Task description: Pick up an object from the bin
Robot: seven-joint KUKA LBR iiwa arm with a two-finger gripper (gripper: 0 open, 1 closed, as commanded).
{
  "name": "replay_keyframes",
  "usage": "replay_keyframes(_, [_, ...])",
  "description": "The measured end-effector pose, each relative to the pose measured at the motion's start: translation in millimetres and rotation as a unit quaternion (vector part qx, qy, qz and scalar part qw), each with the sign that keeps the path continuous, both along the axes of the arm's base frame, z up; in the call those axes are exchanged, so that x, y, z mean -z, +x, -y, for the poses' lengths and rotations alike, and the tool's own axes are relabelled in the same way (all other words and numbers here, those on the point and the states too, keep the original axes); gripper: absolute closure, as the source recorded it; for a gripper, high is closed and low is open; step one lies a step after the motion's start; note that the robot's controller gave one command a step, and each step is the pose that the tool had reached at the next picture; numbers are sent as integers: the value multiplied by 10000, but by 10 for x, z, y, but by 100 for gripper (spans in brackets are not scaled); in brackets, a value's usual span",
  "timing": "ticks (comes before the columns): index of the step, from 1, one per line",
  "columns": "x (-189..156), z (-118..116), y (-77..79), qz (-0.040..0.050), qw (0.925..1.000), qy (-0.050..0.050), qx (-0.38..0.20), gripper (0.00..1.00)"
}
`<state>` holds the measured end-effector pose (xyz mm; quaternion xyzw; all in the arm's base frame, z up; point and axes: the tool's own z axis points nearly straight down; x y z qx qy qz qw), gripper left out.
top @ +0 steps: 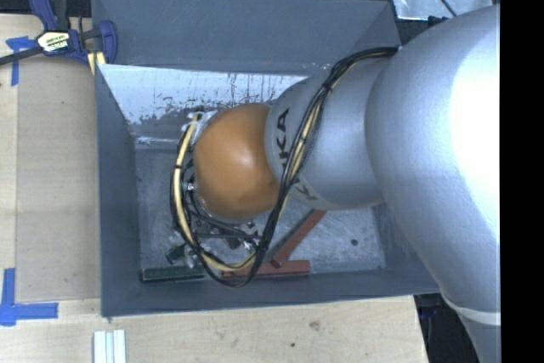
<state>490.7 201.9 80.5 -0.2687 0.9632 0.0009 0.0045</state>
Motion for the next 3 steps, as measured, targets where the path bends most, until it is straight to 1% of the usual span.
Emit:
replay_keyframes(1, [-29, 5, -15, -6, 10000, 0, -1, 100])
replay_keyframes(2, [-180, 20, -43, -47, 10000, -19, 1, 100])
replay_keyframes(3, [-325, 11, -19, -19, 10000, -10, 4, 100])
